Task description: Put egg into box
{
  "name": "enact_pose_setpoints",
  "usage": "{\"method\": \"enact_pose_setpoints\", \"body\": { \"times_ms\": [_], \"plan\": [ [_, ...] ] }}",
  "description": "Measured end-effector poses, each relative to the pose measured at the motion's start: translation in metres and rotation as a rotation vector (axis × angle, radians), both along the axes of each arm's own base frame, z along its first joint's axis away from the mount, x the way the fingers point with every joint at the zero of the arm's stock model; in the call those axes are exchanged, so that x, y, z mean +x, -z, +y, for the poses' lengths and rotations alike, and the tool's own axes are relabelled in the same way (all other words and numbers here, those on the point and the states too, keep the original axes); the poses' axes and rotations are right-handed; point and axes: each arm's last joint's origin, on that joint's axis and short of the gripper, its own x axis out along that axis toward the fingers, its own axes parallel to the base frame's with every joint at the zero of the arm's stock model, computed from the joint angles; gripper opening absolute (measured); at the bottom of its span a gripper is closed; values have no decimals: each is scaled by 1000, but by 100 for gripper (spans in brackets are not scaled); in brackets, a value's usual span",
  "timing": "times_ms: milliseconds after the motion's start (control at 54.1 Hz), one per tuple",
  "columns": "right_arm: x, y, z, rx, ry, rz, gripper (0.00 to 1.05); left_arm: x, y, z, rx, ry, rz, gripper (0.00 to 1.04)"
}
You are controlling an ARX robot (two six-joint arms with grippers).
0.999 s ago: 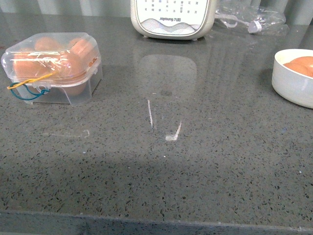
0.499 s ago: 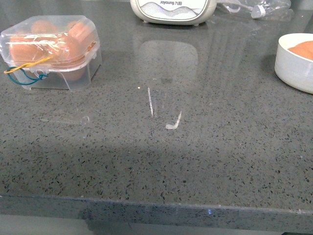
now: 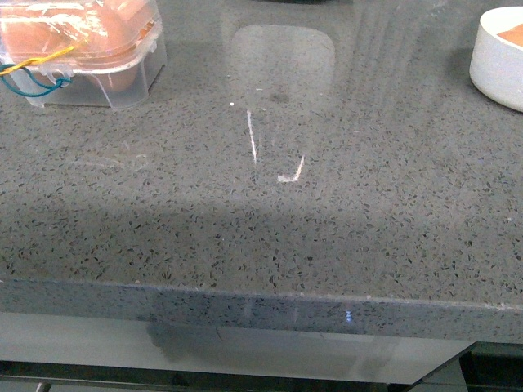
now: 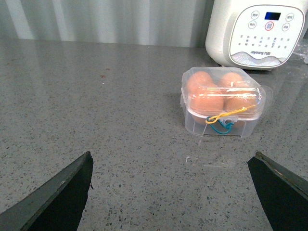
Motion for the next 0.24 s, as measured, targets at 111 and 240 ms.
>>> {"method": "enact_pose_setpoints", "body": {
  "times_ms": [111, 240],
  "plan": [
    [0, 0, 0, 0, 0, 0, 97, 0, 0, 0, 0, 0, 0, 98],
    [0, 0, 0, 0, 0, 0, 97, 0, 0, 0, 0, 0, 0, 98]
  ]
}}
